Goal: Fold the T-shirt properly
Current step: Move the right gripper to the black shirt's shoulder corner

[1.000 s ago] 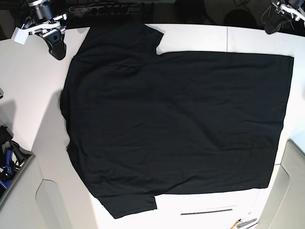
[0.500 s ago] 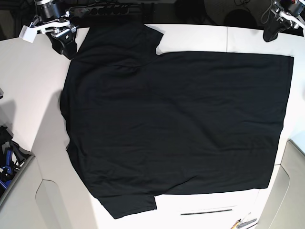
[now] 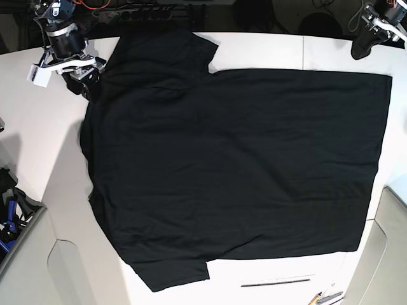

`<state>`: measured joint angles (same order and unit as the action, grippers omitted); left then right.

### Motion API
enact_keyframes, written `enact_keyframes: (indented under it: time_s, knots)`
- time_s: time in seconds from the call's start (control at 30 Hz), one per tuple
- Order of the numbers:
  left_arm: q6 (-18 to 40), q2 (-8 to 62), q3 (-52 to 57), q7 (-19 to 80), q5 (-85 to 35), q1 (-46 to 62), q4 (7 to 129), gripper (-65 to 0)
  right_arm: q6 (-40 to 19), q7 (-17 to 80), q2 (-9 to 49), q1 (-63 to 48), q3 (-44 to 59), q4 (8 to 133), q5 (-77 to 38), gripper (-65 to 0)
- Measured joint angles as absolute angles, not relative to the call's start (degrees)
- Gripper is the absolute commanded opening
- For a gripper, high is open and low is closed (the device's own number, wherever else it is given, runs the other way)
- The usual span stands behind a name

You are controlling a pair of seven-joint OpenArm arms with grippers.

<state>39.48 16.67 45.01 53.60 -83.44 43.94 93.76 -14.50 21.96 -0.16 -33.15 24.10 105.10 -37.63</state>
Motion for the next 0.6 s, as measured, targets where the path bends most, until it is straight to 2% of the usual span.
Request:
enact_keyframes:
  time_s: [0.17,0.5,0.6]
  knots:
    - [39.5,16.7,45.0,53.8,-83.4,43.9,93.8,-65.0,-11.3,22.2,-0.2,-33.2,24.2,105.0,-34.6,-30.7]
    - [39.5,16.7,45.0,53.8,-83.4,43.9,93.8,-65.0,-11.4,22.0,-0.2,-30.0,24.1,99.0,-34.3,-30.7]
    - [39.5,16.7,45.0,53.8,-83.4,43.9,93.7,-65.0,-14.0,21.1,-0.2,-28.5,24.2,96.0,-34.9,-30.7]
